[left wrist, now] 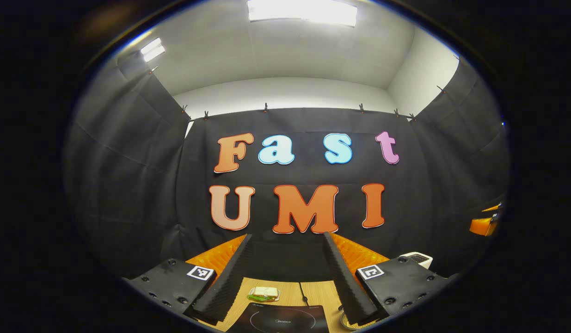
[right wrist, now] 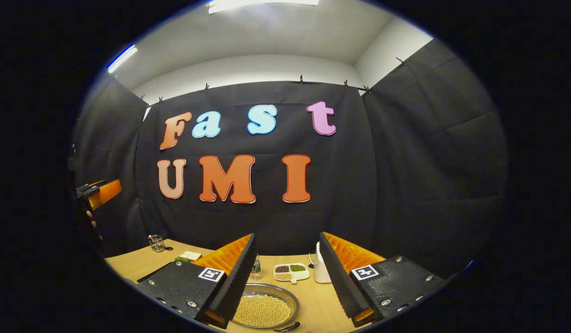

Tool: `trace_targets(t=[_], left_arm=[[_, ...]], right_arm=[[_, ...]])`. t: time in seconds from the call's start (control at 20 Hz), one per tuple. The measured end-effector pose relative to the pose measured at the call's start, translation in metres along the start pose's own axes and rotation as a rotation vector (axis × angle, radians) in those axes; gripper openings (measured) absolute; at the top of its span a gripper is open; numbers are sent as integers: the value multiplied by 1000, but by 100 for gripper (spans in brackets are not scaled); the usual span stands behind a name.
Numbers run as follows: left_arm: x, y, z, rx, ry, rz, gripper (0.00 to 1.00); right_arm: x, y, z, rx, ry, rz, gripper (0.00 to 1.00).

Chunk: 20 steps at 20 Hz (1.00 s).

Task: First push the handle of the pot to place it horizontally, then grasp the pot with both hands and set it on the induction cooktop.

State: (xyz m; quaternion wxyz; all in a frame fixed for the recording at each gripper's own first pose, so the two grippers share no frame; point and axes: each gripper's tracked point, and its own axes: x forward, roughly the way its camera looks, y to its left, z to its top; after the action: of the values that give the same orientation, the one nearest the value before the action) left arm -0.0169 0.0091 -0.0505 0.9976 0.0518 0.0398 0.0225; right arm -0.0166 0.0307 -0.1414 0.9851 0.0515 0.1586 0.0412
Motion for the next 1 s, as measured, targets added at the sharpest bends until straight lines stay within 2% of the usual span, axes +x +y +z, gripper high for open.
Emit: trace_targets(t=[0.1,0.15,0.2,0.25,0.35,0.4,0.55,0.75,0.85,1.0], left_arm=[[0,0,-2,-2,7,1,97],[-1,0,-3,-2,10,0,97],[-1,-2,-4,-1,14,-3,97],[-1,-4,-6,0,21,-5,97],[-3,-7,-10,0,34,-19,97],[-5,-8,-10,1,39,-24,97],[-6,-8,-15,5,53,-26,97],[-3,-5,-25,3,67,-25,97],[3,-6,-32,6,84,-28,97],[12,-12,-46,8,116,-40,97]], right_arm=[[1,10,-20,13,53,26,76],[1,14,-31,21,85,41,65],[1,18,-44,32,122,52,65],[2,22,-59,52,167,66,57],[-3,39,-99,110,307,120,45],[-7,48,-117,145,375,150,42],[-9,48,-157,214,508,148,20],[-16,58,-196,305,627,170,9],[-22,65,-219,365,707,167,7],[-36,70,-242,391,779,163,5]])
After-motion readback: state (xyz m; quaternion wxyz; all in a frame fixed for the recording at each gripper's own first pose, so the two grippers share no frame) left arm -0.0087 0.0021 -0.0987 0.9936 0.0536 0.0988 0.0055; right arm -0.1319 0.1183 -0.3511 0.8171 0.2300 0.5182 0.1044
